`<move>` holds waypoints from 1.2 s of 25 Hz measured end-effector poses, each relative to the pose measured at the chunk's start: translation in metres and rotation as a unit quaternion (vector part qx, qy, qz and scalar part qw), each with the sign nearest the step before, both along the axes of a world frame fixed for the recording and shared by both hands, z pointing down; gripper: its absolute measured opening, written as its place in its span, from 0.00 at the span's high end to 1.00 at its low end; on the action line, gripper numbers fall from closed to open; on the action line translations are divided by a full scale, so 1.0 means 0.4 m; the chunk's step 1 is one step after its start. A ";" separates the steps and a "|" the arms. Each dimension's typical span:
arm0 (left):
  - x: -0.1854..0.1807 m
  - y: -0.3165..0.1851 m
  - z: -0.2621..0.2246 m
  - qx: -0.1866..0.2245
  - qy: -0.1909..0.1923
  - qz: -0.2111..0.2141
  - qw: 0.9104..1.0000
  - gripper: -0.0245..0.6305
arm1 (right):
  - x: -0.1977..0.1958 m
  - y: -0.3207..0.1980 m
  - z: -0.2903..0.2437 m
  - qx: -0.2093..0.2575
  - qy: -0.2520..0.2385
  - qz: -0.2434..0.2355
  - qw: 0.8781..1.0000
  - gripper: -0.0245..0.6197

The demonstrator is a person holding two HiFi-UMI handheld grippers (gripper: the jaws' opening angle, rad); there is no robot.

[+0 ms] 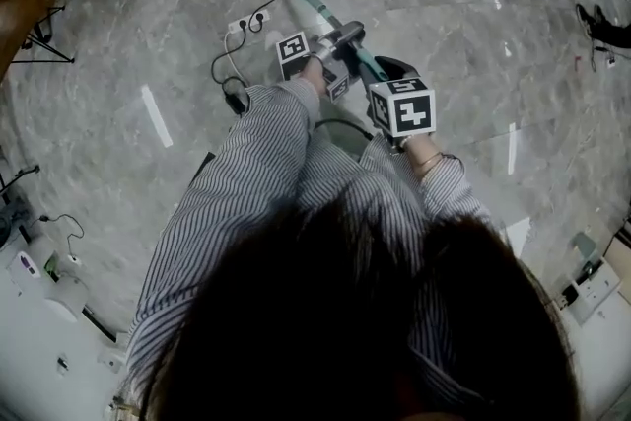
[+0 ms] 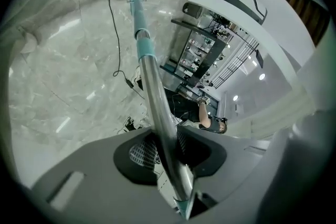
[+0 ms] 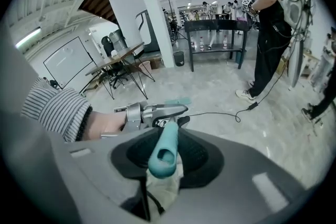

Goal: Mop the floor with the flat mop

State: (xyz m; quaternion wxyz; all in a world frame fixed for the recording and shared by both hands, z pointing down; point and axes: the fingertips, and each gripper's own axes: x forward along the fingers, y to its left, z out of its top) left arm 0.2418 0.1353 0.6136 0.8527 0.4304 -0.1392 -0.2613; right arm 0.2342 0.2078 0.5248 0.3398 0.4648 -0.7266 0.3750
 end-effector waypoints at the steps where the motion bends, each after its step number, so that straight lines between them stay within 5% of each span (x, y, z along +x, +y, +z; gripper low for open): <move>1: 0.002 0.006 0.002 0.002 -0.003 0.006 1.000 0.79 | 0.001 0.007 0.002 0.001 -0.002 0.003 1.000 0.79; 11: 0.002 0.047 0.009 -0.003 -0.017 0.046 0.999 0.79 | -0.016 0.039 0.007 -0.012 0.005 -0.010 1.000 0.79; 30: -0.023 0.074 0.017 0.000 -0.011 0.050 0.999 0.80 | -0.043 0.073 0.016 -0.031 0.013 -0.019 0.999 0.79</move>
